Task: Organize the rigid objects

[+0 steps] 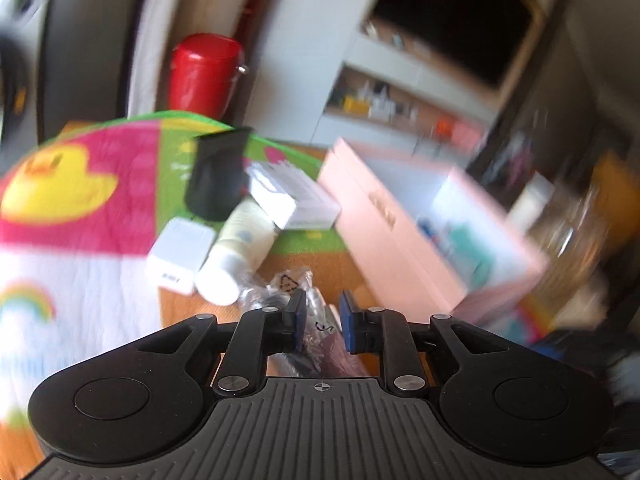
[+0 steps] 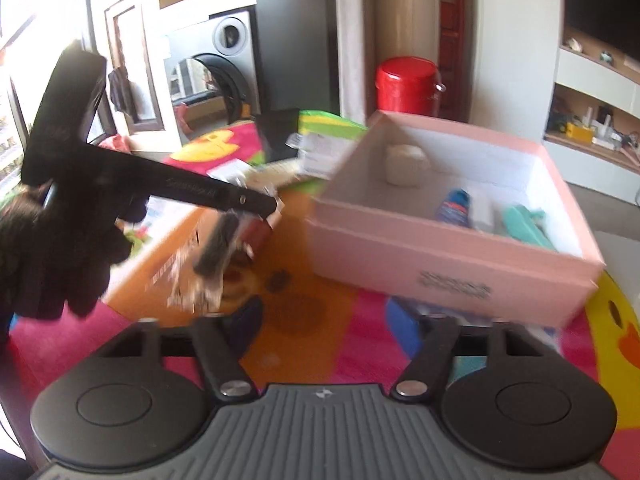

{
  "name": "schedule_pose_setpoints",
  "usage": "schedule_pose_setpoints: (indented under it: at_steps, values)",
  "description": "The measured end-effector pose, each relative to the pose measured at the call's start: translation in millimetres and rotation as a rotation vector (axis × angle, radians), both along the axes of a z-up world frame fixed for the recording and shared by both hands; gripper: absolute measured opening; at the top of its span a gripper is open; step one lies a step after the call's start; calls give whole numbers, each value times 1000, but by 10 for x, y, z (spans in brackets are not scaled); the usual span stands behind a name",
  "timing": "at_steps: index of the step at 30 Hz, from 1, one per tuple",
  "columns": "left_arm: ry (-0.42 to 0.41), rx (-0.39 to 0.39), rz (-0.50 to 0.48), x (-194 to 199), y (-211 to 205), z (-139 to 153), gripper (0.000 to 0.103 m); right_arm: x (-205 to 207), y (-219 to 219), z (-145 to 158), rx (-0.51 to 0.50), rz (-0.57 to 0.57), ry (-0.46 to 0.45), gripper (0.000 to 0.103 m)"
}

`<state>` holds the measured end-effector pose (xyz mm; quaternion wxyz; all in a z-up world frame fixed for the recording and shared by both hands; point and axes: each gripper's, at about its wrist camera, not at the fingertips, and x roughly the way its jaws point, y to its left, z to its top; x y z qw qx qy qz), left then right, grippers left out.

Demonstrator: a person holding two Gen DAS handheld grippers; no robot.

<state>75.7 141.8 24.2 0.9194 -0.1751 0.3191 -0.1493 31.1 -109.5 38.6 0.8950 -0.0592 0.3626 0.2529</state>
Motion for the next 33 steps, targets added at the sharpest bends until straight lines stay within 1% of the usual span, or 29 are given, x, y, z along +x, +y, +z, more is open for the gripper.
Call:
schedule_pose_setpoints:
  at_steps: [1, 2, 3, 5, 7, 8, 10, 11, 12, 14, 15, 17, 19, 20, 21, 22, 23, 25, 29, 33]
  values:
    - [-16, -56, 34, -70, 101, 26, 21, 21, 89, 3, -4, 14, -2, 38]
    - [-34, -84, 65, -147, 186, 53, 21, 44, 185, 7, -5, 24, -10, 35]
    - [-48, -96, 95, -219, 253, 81, 21, 64, 285, 11, -7, 29, -26, 33]
    - [-54, -92, 134, -328, 333, 113, 21, 107, 486, 9, -15, 49, -52, 30]
    - [-38, -79, 142, -401, 363, 121, 21, 180, 700, -16, -41, 54, -68, 28]
    - [-31, -74, 144, -432, 378, 125, 21, 222, 812, -41, -69, 45, -86, 26]
    - [-24, -72, 145, -498, 384, 109, 21, 290, 1006, -112, -147, 13, -132, 26]
    - [-21, -76, 149, -525, 388, 103, 21, 316, 1062, -140, -165, 4, -130, 26]
    - [-19, -83, 151, -534, 382, 89, 21, 345, 1087, -155, -161, 2, -111, 26]
    - [-12, -93, 140, -544, 351, 54, 21, 356, 1076, -146, -128, -3, -73, 26]
    - [-5, -90, 130, -532, 318, 32, 22, 331, 1044, -127, -99, 23, -51, 26]
    - [13, -65, 112, -488, 223, -20, 22, 252, 971, -82, -39, 89, 2, 26]
    - [28, -2, 118, -460, 123, -61, 22, 160, 883, -17, 12, 137, 32, 26]
    - [26, 51, 127, -447, 74, -78, 22, 100, 855, 9, 19, 139, 20, 26]
    - [25, 98, 137, -449, 42, -83, 24, 57, 850, 25, 3, 129, -9, 26]
    - [24, 133, 147, -459, 29, -86, 29, 19, 843, 38, -17, 119, -39, 26]
    - [18, 150, 155, -478, 40, -84, 30, -11, 839, 44, -35, 106, -69, 26]
    - [17, 158, 171, -518, 94, -74, 30, 3, 827, 46, -42, 82, -86, 26]
    - [23, 154, 186, -592, 181, -71, 30, 138, 853, -2, -2, 64, -28, 26]
    - [26, 109, 162, -630, 223, -100, 30, 324, 951, -168, 1, 33, 44, 26]
